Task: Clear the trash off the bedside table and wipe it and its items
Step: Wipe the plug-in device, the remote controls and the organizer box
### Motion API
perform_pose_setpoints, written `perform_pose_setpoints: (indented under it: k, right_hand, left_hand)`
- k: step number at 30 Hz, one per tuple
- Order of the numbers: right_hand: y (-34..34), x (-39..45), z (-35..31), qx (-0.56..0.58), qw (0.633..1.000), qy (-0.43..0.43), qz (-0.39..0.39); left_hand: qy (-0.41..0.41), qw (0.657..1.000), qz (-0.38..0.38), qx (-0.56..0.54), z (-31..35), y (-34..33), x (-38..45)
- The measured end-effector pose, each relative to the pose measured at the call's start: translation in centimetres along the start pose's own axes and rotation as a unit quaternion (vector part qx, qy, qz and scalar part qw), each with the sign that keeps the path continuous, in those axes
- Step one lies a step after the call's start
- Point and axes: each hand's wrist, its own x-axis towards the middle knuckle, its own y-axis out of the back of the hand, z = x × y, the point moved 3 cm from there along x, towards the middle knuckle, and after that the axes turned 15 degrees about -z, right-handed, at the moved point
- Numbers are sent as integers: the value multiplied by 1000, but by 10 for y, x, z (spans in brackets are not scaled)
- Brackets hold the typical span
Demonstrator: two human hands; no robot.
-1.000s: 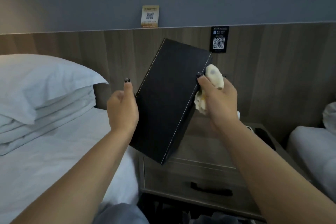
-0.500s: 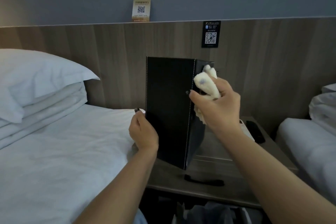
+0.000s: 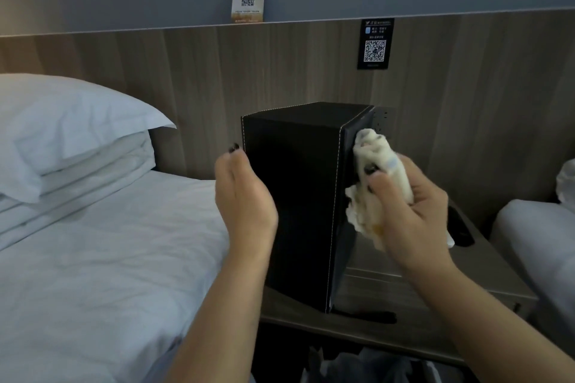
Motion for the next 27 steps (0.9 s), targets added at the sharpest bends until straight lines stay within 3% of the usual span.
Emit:
perform_pose_setpoints:
  k: [3,8,11,14,17,21,27]
  right_hand:
    - [13,14,-20,-25,999,45,11]
    - [6,54,-71,-54,995,83,-27]
    - [-27,75,-91,-161,972,63,-156]
    - [-67,84,-97,-258,911,35,-320]
    - [-91,85,-94,-318,860,16,-398]
    - [-95,80,-89,-329,845,35,-419]
    - [-82,102,-73,-296,872,-12,-388]
  left_hand:
    - [-64,998,11,-17,29,-1,7]
    - [-55,996,67,-37,27,-7,9]
    - [-47,993,88,-55,19,-3,10]
    - [-53,993,84,-56,20,0,11]
    - [-49,992,56,-107,22,2,8]
    - [-68,991,29,-107,20,5,3]
    - [-76,994,67,-41,15,8,6]
